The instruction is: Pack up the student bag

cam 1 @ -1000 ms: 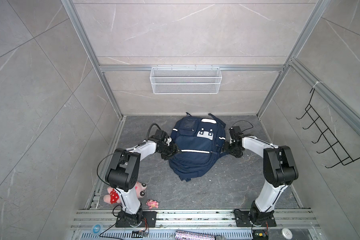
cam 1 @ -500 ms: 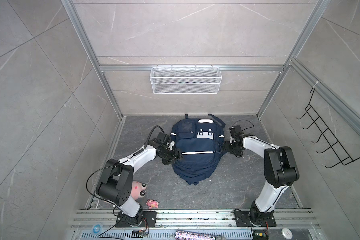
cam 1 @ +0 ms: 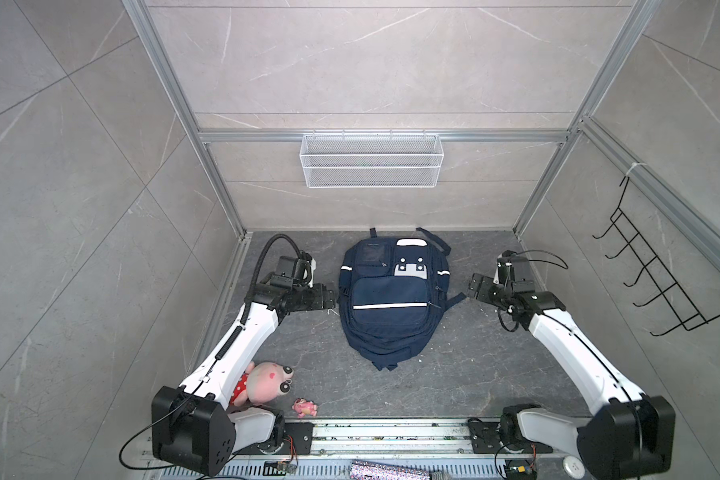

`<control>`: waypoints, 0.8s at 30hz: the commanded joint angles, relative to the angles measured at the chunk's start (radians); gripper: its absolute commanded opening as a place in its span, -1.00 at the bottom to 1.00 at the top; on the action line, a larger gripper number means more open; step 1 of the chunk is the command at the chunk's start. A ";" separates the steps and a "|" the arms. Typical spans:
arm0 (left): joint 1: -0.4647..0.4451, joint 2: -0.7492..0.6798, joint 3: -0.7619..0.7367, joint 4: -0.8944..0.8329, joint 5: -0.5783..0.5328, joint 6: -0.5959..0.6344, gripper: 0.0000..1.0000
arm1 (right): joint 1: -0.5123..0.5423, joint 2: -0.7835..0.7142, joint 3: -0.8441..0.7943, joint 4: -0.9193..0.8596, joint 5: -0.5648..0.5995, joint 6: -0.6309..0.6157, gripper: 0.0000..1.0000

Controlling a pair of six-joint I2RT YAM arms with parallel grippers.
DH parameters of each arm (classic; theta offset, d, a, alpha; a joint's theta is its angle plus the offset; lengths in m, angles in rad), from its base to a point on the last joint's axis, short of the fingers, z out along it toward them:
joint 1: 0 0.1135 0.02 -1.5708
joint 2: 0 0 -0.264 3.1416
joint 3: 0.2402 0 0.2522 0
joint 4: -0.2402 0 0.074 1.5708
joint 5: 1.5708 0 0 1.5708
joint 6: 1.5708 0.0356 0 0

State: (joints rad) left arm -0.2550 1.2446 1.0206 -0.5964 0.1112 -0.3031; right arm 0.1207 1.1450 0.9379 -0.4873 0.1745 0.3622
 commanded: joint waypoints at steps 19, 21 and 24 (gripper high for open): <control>0.177 0.086 -0.370 0.769 -0.318 0.231 0.99 | -0.126 0.205 -0.296 0.693 0.102 -0.120 0.99; 0.178 0.082 -0.419 0.877 -0.287 0.299 1.00 | -0.135 0.248 -0.295 0.743 0.099 -0.123 1.00; 0.211 0.111 -0.426 0.915 -0.264 0.301 1.00 | -0.161 0.304 -0.290 0.791 0.115 -0.124 0.99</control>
State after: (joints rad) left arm -0.0708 1.3495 0.5888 0.1486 -0.1940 -0.0940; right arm -0.0219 1.4113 0.6476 0.1783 0.3000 0.2714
